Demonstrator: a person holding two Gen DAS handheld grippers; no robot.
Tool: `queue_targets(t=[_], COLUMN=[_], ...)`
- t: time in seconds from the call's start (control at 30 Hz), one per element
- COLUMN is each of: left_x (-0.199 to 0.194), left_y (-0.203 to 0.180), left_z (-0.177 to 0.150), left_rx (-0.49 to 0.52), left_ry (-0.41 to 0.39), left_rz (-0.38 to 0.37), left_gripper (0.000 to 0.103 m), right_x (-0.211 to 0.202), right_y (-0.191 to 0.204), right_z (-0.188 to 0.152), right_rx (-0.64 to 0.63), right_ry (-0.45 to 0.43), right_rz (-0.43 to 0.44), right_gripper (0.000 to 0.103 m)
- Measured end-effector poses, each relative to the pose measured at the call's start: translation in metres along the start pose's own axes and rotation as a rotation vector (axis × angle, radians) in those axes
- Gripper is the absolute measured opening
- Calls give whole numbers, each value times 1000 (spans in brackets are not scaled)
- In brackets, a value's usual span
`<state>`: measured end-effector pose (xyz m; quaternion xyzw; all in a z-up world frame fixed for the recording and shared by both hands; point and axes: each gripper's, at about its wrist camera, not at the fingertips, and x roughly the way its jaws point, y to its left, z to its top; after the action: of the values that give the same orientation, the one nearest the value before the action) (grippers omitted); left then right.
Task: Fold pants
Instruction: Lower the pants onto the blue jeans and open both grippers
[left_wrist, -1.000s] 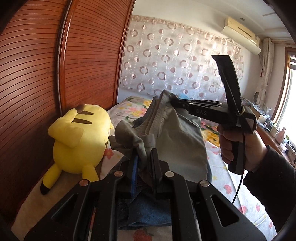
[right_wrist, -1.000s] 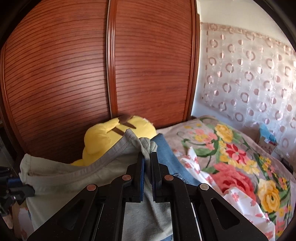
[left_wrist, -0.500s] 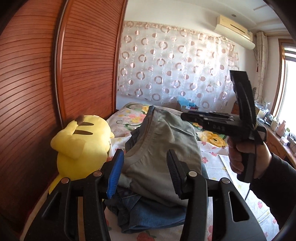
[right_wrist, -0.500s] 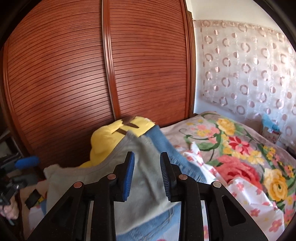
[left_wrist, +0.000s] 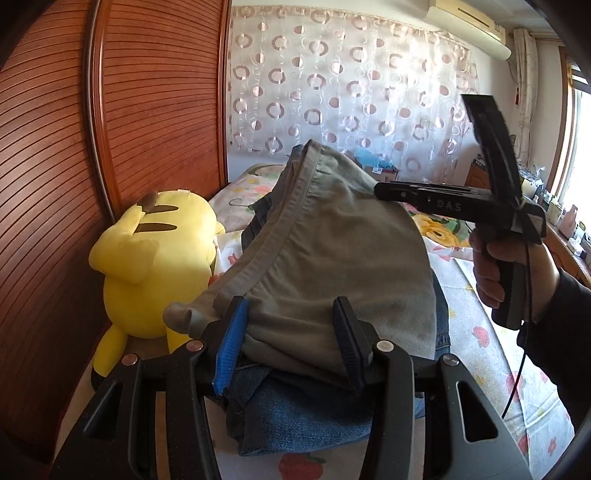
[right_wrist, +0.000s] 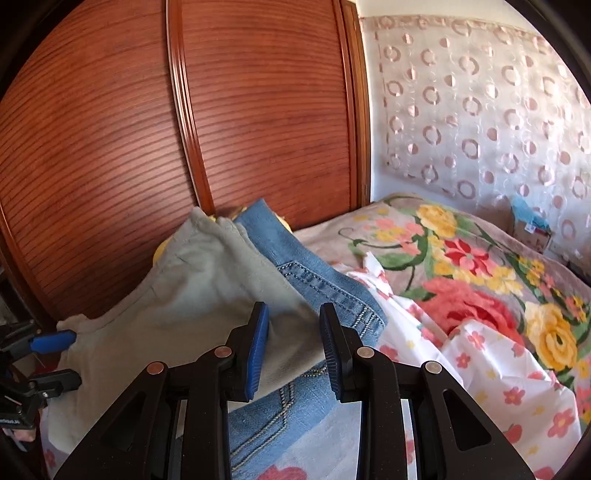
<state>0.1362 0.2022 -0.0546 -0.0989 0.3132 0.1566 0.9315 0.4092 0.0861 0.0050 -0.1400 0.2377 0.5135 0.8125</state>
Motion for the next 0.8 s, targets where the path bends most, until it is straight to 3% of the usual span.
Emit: queue_targets(t=[0.3,0.37,0.43,0.5,0.8], left_x=[-11,-14,-17,-23,-42], left_y=[-2,-1,-2,-2,-10], left_z=[-2,-1,-1,-2,-5], left_rx=[23,25,30,31,66], left_ry=[-10,-13,-21,-39,-43], left_rz=[-7,-14,-19,-27,-45], left_gripper=[49,53,71,81,90], right_x=[-37,-48,-58,-70,-108], right_y=[35,43,48,54,76], right_z=[-19,-22,-27,-33,-52], right_rx=[-2,0,11,11,30], right_ry=[-4,-6,-9,-19,-55], right_rz=[-30,-36,-38,-59,-82], right_gripper=[30,30,30,30,36])
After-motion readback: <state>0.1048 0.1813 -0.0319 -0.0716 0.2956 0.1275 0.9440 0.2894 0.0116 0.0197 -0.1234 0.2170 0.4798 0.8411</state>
